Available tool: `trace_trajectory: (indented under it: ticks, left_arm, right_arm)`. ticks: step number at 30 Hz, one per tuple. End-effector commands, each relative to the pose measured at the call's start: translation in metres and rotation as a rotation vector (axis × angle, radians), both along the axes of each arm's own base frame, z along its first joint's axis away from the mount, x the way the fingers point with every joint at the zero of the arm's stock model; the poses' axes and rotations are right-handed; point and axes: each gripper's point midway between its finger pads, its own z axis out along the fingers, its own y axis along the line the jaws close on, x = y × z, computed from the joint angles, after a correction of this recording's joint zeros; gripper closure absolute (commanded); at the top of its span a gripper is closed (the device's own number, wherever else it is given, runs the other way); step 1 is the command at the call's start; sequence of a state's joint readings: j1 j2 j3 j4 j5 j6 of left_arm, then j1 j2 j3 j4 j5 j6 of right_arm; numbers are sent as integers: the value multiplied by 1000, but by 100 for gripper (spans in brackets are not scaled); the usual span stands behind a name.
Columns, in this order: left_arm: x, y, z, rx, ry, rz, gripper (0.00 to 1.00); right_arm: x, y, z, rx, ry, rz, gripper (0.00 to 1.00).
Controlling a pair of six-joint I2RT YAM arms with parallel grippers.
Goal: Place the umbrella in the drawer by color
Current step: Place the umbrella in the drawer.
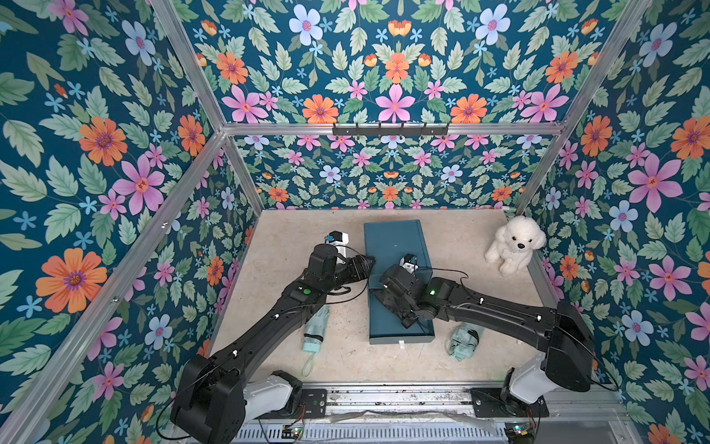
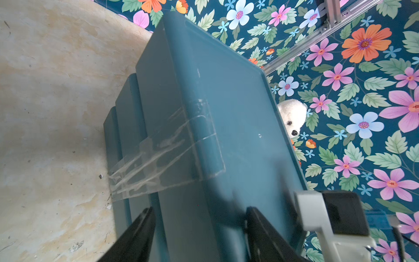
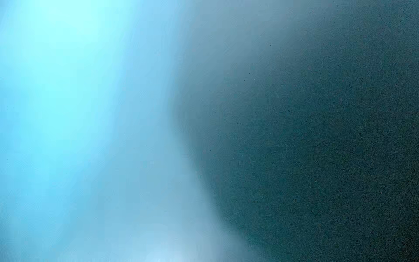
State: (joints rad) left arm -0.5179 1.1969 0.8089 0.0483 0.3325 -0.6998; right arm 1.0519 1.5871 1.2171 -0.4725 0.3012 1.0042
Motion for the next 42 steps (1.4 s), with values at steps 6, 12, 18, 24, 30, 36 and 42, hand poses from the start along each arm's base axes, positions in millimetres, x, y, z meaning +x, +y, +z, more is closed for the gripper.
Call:
trace_trajectory:
  ticks: [6, 12, 18, 24, 30, 36, 42]
  left_arm:
    - [-2, -1, -7, -8, 14, -4, 32]
    - [-2, 0, -2, -6, 7, -5, 32]
    - [-2, 5, 4, 8, -10, 16, 32]
    - [0, 6, 7, -6, -6, 31, 31]
    - [-2, 6, 5, -11, 4, 30, 31]
    - [-3, 7, 4, -4, 6, 34, 31]
    - [2, 46, 3, 125, 10, 212, 31]
  right_arm:
    - [-18, 22, -24, 139, 132, -80, 100]
    - [-30, 19, -16, 43, 89, -11, 49]
    - [-38, -8, -5, -19, 25, 21, 41]
    - [-47, 16, -17, 43, 29, 172, 31]
    - [-53, 38, -9, 128, 14, 272, 30]
    - [-27, -1, 4, -14, -24, 250, 31]
    - [-31, -12, 15, -13, -34, 357, 33]
